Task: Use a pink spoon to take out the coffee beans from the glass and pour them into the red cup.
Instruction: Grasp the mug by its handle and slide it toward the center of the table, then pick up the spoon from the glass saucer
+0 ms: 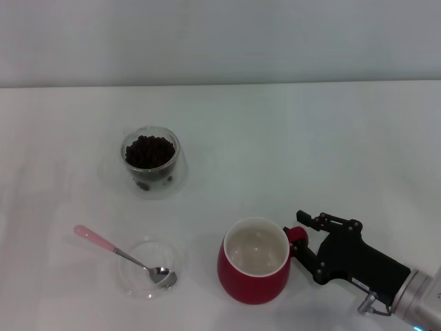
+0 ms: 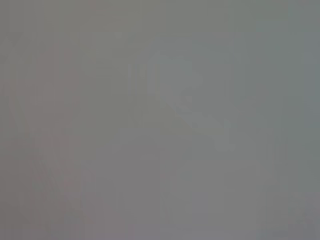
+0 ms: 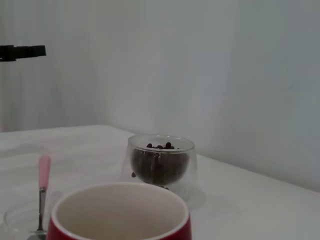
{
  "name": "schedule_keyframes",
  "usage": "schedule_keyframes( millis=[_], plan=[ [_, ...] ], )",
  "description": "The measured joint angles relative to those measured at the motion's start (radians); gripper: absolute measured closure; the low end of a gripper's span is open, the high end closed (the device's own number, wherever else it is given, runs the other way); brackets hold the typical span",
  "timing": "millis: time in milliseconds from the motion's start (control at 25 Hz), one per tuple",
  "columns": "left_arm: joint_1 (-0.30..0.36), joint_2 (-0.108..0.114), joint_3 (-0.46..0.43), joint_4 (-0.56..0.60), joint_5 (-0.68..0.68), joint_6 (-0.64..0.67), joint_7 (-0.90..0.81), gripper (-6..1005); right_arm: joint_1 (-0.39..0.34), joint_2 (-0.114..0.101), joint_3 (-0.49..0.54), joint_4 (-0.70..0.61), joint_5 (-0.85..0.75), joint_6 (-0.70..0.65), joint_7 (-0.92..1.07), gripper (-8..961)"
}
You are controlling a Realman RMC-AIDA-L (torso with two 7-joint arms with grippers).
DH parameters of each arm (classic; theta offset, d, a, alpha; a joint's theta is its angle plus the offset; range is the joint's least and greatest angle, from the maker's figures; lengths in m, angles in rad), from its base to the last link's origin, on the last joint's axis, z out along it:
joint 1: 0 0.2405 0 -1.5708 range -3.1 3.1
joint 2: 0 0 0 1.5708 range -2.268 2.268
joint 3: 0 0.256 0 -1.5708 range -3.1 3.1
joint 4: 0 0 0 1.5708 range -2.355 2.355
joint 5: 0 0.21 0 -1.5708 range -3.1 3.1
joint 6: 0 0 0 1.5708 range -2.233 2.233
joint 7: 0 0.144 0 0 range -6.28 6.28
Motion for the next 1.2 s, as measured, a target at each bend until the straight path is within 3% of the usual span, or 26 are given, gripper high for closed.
schedule_keyframes(
  millis=[240, 480, 840, 1200],
  plan=[
    [0.004, 0.0, 0.0, 0.0, 0.0, -0.004, 0.0, 269, -0.01, -0.006, -0.002, -0.007, -0.001, -0.015, 0.011, 491],
    [0.009, 0.001, -0.003, 0.002, 0.0, 0.0, 0.0, 270, -0.051, -0.014, -0.038, -0.032, -0.001, -0.065, 0.037, 343],
    [0.007, 0.003, -0.004, 0.001, 0.0, 0.005, 0.0, 270, -0.095, -0.017, -0.164, -0.132, -0.002, -0.108, 0.198, 269],
    [0.016, -0.002, 0.002, -0.004, 0.002, -0.009, -0.005, 269, -0.237, -0.018, -0.109, -0.339, 0.025, -0.315, 0.288, 268]
  ],
)
